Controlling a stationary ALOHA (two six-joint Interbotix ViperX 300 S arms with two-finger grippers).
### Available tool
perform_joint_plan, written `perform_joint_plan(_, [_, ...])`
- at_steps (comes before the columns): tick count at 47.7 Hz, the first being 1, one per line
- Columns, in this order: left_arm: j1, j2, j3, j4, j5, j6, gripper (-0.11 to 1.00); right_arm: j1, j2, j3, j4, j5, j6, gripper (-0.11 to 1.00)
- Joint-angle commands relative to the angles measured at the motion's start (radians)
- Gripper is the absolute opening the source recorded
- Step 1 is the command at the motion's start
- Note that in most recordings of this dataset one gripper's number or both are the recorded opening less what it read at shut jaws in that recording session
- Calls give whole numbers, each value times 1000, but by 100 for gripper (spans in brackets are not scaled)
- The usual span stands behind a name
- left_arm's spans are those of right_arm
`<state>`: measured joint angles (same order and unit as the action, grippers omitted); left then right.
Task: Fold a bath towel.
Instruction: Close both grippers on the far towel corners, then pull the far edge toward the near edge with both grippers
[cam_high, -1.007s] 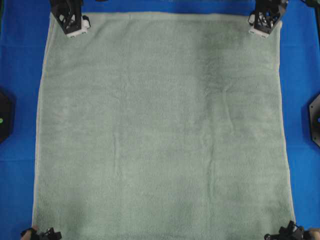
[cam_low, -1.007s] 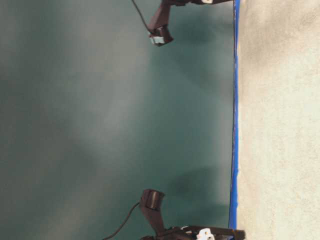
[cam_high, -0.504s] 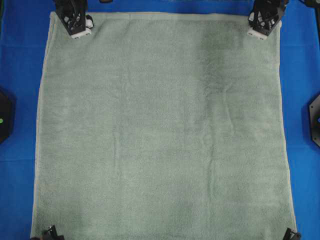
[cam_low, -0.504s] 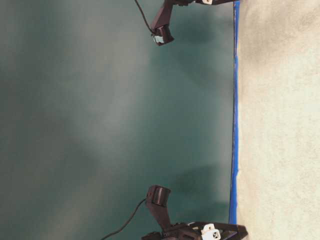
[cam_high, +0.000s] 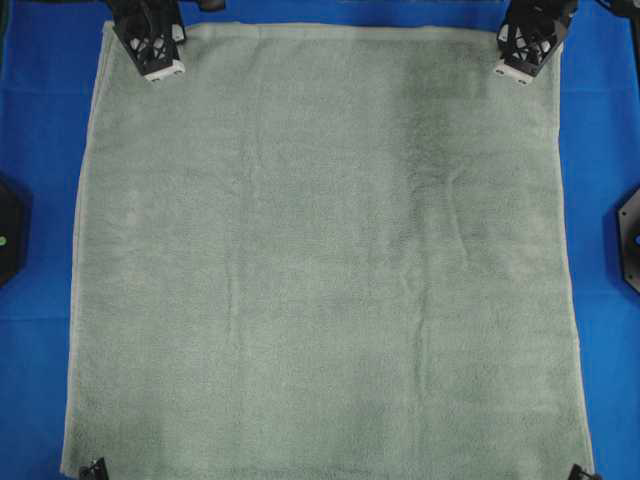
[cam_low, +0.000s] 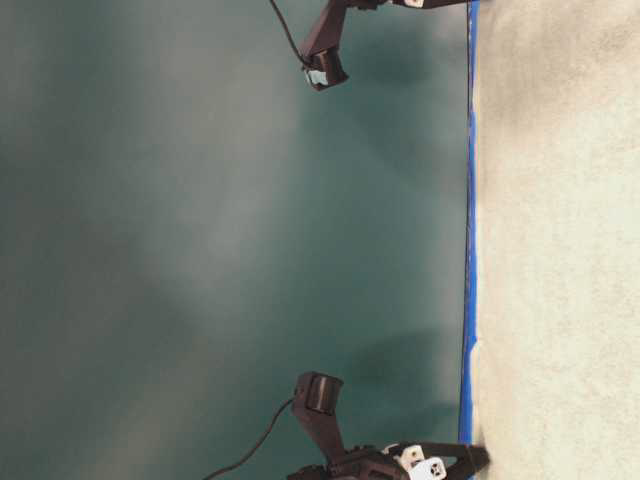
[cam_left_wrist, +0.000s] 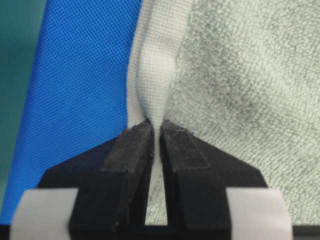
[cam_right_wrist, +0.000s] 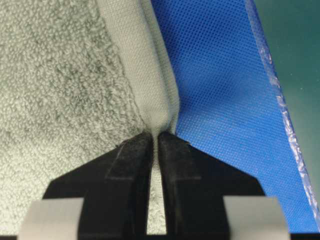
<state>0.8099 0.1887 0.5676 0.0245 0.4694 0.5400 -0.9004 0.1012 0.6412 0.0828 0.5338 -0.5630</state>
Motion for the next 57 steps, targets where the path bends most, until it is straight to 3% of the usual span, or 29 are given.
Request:
perform_joint_plan(1, [8, -23, -8, 8, 46, -3, 3, 14, -43, -8, 12, 15, 5, 5])
perform_joint_plan(14, [-11, -158, -97, 8, 241, -9, 3, 32, -215, -21, 18, 98, 26, 5])
perform_joint_plan(18, [-26, -189, -114, 8, 273, -17, 3, 35, -241, -17, 18, 115, 61, 5])
perform_joint_plan(30, [-89, -230, -31, 8, 288, -98, 3, 112, -267, 23, 17, 127, 141, 5])
perform_joint_plan(37, [-189, -290, 77, 3, 293, -222, 3, 247, -324, 92, 17, 146, 270, 5])
perform_joint_plan(43, [-356, -351, 183, -2, 293, -299, 3, 416, -391, 181, 15, 138, 428, 5])
perform_joint_plan(49, [-520, -399, 244, 0, 288, -508, 3, 627, -454, 249, 15, 138, 606, 5])
perform_joint_plan(51, [-594, -411, 262, 3, 288, -604, 3, 703, -471, 264, 15, 138, 672, 5])
perform_joint_plan(57, [-792, -426, 287, 5, 287, -819, 3, 942, -497, 293, 11, 123, 904, 5])
